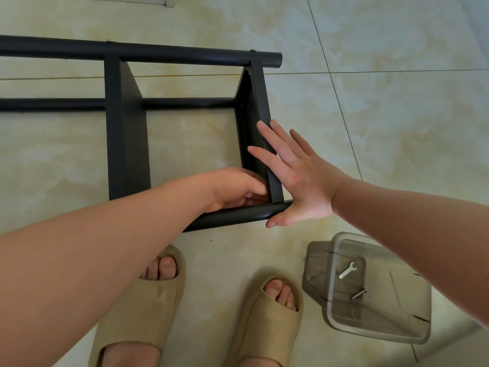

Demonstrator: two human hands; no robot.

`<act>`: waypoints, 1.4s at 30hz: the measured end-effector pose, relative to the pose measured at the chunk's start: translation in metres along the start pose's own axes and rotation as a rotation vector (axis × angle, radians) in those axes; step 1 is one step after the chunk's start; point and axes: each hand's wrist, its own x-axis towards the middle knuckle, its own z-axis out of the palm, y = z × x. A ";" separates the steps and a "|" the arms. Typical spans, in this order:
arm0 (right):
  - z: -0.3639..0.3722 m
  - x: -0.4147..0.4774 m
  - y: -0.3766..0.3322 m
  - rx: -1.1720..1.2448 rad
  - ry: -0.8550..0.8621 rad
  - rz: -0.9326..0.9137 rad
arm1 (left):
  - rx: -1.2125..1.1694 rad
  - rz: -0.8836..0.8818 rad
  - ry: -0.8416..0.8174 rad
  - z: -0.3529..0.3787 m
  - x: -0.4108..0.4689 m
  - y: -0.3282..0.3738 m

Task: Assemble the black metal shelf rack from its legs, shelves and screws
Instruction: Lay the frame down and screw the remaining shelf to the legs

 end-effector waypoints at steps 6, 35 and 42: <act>-0.001 0.000 0.000 -0.005 -0.009 0.005 | 0.126 -0.027 0.049 0.000 0.003 -0.002; -0.001 0.000 -0.001 -0.008 -0.012 0.004 | 0.174 -0.034 0.108 0.004 0.000 0.002; -0.001 0.000 -0.001 -0.005 -0.010 0.006 | 0.110 -0.020 0.080 0.000 0.000 0.001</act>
